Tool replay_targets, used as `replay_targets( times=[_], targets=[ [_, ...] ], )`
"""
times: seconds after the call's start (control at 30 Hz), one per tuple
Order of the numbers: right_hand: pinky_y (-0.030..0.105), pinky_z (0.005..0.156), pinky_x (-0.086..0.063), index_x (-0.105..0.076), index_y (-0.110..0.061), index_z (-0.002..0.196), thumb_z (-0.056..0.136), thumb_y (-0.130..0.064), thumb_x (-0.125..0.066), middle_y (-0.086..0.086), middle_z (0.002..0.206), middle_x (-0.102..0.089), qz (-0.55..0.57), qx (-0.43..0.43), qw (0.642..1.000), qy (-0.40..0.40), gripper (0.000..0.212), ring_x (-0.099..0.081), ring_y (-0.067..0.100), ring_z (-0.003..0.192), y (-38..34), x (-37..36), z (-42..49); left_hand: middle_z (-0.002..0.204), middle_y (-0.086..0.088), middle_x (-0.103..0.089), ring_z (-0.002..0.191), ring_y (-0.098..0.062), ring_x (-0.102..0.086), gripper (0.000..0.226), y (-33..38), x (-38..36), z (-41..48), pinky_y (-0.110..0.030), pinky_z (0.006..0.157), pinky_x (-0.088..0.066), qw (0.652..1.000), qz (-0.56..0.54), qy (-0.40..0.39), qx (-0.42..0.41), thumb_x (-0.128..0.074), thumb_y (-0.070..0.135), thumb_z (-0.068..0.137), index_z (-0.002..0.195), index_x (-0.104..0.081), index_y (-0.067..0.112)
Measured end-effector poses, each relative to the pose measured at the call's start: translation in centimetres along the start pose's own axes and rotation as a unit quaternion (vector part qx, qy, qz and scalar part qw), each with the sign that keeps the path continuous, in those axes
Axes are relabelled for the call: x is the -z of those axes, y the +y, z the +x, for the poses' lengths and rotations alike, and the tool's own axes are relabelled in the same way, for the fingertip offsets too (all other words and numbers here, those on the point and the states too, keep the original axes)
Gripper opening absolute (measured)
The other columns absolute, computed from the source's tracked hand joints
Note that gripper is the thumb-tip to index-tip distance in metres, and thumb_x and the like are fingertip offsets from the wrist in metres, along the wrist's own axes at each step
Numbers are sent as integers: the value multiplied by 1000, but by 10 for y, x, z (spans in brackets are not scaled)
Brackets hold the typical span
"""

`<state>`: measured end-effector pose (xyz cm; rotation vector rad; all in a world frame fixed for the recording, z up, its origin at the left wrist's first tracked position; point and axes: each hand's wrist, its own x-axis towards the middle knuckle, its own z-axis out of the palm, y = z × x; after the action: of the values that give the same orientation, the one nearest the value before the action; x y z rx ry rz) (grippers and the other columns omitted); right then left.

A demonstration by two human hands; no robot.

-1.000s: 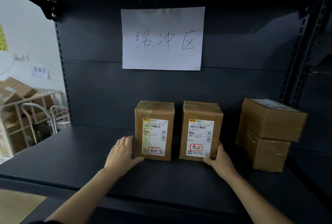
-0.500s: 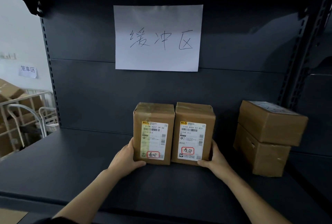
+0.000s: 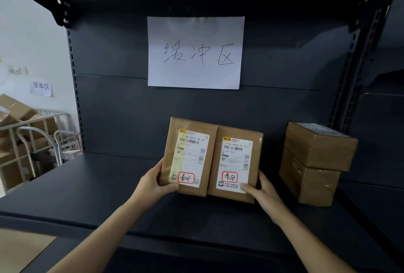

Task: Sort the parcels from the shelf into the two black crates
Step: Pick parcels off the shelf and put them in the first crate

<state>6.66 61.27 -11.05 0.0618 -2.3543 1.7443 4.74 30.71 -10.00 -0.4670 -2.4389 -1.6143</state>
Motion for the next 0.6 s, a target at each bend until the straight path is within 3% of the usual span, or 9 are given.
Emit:
replay_targets(
  times=[0.07, 0.13, 0.23, 0.37, 0.6],
  targets=[
    [26, 99, -35, -34, -38, 133, 80, -27, -69, -18, 119, -54, 10, 2, 1000, -2, 64, -48, 1, 110, -3, -1, -13, 108, 20, -68, 100, -3, -65, 64, 10, 0, -14, -23, 82, -53, 999, -29, -7, -12, -79, 35, 63, 118, -48, 45],
    [21, 94, -34, -34, -45, 128, 81, -28, -69, -26, 114, -54, 20, 5, 1000, -10, 61, -48, -6, 104, -5, -2, -27, 109, 20, -68, 101, -4, -65, 66, 16, 1, -28, -24, 81, -53, 999, -45, -10, -9, -77, 41, 59, 118, -49, 44],
    [17, 90, -34, -31, -43, 134, 81, -29, -68, -32, 110, -51, 35, 17, 999, -12, 66, -46, -10, 104, -9, -4, -50, 109, 13, -69, 102, -8, -65, 77, 21, 4, -49, -27, 86, -52, 998, -54, 0, 10, -78, 41, 57, 127, -47, 34],
    [17, 90, -34, -28, -47, 136, 82, -29, -67, -33, 114, -52, 60, 41, 997, -22, 69, -46, -10, 108, -21, -5, -78, 107, 14, -69, 99, -3, -65, 73, 31, 10, -82, -23, 83, -51, 998, -60, 16, 20, -77, 38, 60, 127, -49, 31],
    [11, 74, -37, -32, -64, 118, 80, -35, -68, -45, 99, -56, 66, 52, 995, -48, 59, -49, -24, 94, -40, -26, -112, 110, 10, -70, 103, -10, -65, 69, 45, 34, -145, -33, 92, -51, 995, -85, 54, 22, -77, 44, 53, 117, -53, 35]
  ],
)
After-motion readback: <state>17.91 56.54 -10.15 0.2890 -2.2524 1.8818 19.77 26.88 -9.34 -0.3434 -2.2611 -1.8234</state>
